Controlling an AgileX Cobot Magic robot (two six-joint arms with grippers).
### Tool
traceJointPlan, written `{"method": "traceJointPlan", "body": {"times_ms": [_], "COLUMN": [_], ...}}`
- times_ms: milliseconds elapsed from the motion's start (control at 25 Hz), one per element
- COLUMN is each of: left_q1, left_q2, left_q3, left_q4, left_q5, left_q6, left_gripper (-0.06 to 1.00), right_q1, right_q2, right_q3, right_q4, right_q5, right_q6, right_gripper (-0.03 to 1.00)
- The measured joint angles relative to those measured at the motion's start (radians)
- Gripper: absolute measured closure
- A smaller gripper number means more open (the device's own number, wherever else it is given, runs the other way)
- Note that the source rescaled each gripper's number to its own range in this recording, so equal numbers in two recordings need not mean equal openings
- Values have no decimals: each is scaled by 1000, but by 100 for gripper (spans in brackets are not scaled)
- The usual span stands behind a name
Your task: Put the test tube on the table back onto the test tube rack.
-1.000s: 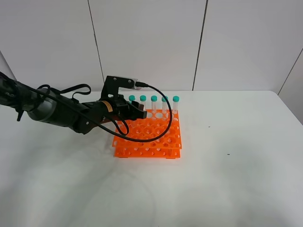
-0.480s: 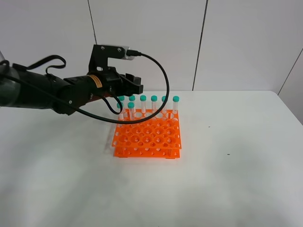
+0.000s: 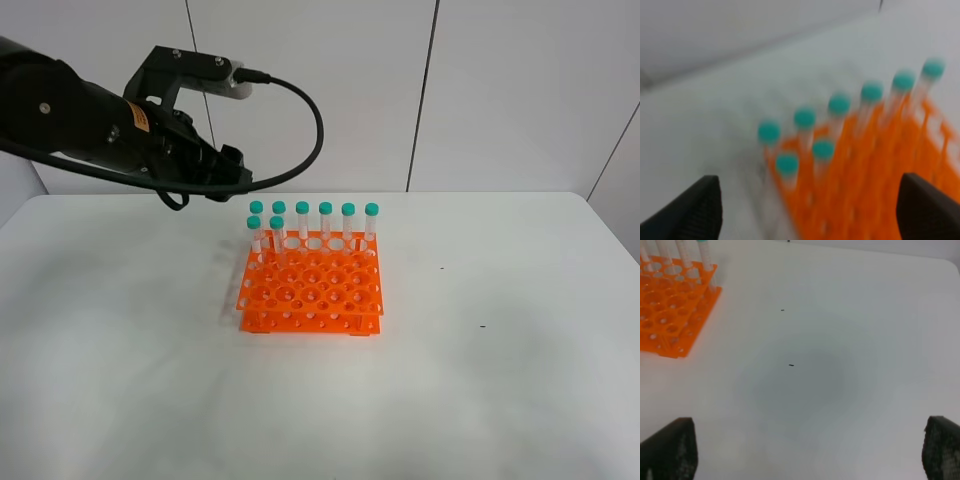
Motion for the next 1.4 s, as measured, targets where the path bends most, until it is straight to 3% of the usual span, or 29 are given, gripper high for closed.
{"method": "traceJointPlan", "body": {"times_ms": [160,400,560,880,960,1160,1400], "left_q1": [0,23,143,484,533,548,548], "left_q2": [0,0,4,10,8,-55,-244], "left_q3": [-49,-86,-86,-86,-86,-42,137], "left_q4": [-1,-27,-62,-88,-88,-100,-112], "left_q5": [249,422,487,584,620,656,745], "left_q6": [7,6,24,61,61,76,80], "left_gripper": [-2,-1,-1,-1,-1,-1,-1], "right_q1": [0,0,0,0,0,0,0], "right_q2": [0,0,0,0,0,0,0], "right_q3": [0,0,0,0,0,0,0], "right_q4": [0,0,0,0,0,0,0], "right_q5": [0,0,0,0,0,0,0], "right_q6": [0,0,0,0,0,0,0], "right_gripper": [-3,-3,-3,-3,-3,-3,-3]}}
